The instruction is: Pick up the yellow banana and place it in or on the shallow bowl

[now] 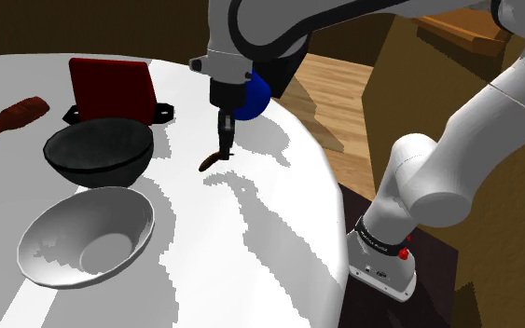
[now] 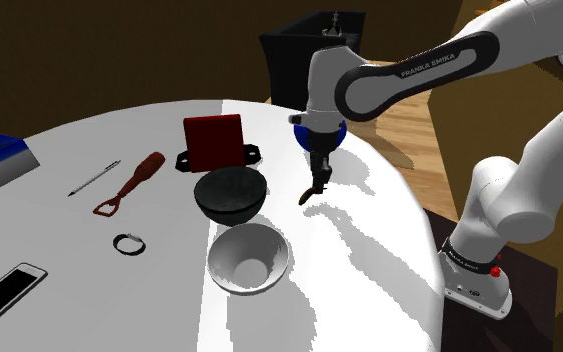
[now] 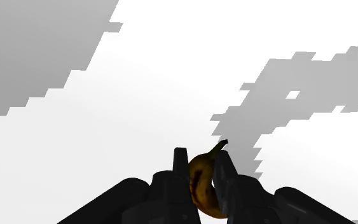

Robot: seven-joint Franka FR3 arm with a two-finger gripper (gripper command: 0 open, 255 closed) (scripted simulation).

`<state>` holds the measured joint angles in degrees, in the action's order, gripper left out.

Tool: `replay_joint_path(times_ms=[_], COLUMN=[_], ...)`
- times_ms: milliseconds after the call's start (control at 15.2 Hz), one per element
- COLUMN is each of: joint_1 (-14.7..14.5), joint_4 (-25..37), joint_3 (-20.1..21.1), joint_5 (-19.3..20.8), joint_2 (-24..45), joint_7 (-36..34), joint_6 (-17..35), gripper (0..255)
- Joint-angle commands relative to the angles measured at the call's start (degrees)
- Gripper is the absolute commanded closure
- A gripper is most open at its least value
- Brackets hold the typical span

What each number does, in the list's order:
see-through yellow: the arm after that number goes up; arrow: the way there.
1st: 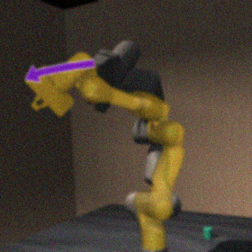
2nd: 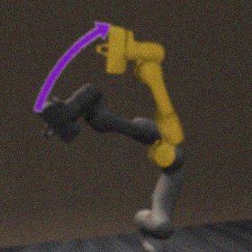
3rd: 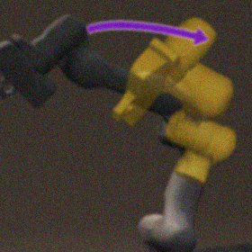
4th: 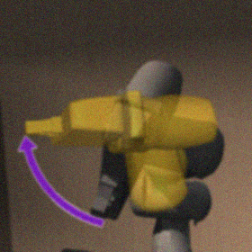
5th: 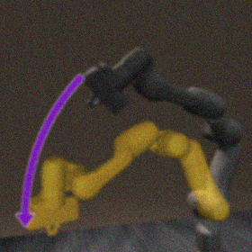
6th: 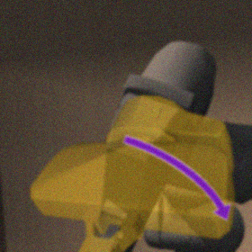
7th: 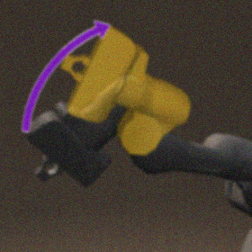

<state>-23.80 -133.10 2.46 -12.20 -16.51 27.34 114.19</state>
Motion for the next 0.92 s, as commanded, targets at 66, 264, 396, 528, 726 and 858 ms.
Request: replay_joint_path(times_ms=[66,264,396,528,726,858], joint_1=[0.06,0.11,0.14,0.17,0.20,0.22], joint_4=[1.69,3.50,4.77,6.08,8.12,9.54], joint_3=[-0.08,-0.15,-0.19,-0.24,-0.32,-0.36], joint_5=[0.21,0.40,0.52,0.63,0.77,0.86], joint_2=[-0.65,-1.19,-1.49,-1.74,-2.02,-2.14], joint_7=[-0.39,-0.80,-1.06,-1.31,-1.69,-1.94], joint_6=[-2.33,-4.66,-6.21,-7.74,-10.04,-11.56], gripper=[255,255,255,255,255,255])
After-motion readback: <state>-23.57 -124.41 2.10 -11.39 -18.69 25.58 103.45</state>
